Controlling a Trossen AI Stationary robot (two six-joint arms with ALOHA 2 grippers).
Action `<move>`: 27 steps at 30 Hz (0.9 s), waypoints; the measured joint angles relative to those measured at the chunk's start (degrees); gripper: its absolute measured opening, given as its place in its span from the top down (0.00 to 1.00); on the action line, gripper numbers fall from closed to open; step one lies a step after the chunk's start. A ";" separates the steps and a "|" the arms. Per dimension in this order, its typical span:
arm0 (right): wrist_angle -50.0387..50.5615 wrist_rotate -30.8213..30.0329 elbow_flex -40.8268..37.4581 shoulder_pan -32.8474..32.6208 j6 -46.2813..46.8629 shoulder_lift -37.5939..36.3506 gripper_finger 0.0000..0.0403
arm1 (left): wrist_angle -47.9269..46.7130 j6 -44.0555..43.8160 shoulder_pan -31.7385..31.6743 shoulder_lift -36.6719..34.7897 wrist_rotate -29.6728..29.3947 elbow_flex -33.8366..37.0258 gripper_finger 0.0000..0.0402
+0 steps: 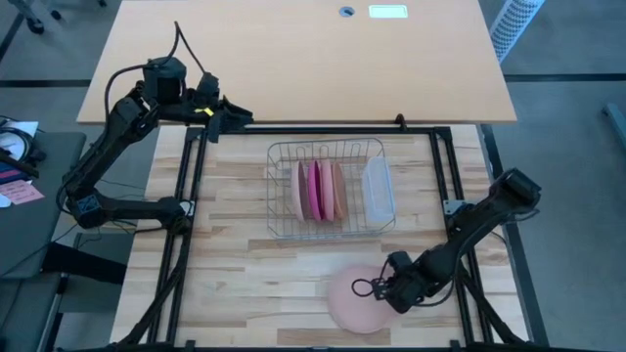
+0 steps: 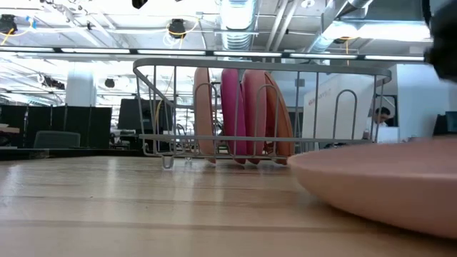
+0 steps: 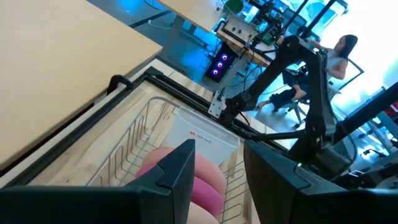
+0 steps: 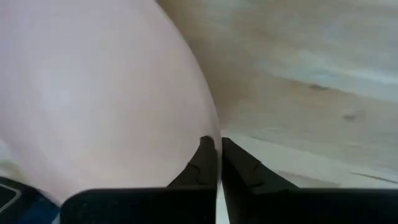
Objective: Sort dishes
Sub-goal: Put the beige plate in the dish rack
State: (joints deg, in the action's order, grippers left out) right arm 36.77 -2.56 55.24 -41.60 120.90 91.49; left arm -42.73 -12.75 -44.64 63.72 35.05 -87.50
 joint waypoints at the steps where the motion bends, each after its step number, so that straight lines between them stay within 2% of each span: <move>1: 0.95 -0.97 1.18 0.02 -0.85 -0.88 0.99 | -0.02 -0.03 0.00 0.00 0.00 0.00 0.67; 7: 3.76 -4.11 10.23 1.45 -8.30 -5.11 0.99 | 0.56 -0.74 0.00 -0.02 0.13 0.00 0.67; 12: 9.03 -6.27 20.28 5.53 -10.84 -5.47 1.00 | 6.07 -4.52 0.00 -1.62 0.87 0.02 0.67; 22: 10.88 -22.08 35.86 18.97 -27.48 -4.90 1.00 | 14.01 -10.27 0.00 -6.43 0.77 0.02 0.67; 27: 10.76 -23.91 40.98 26.44 -38.69 -4.92 1.00 | 17.23 -10.49 0.00 -9.40 -2.72 0.02 0.67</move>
State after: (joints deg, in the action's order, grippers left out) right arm 47.53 -26.47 96.22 -15.16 82.22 86.56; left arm -25.50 -23.25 -44.64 54.32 32.33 -87.48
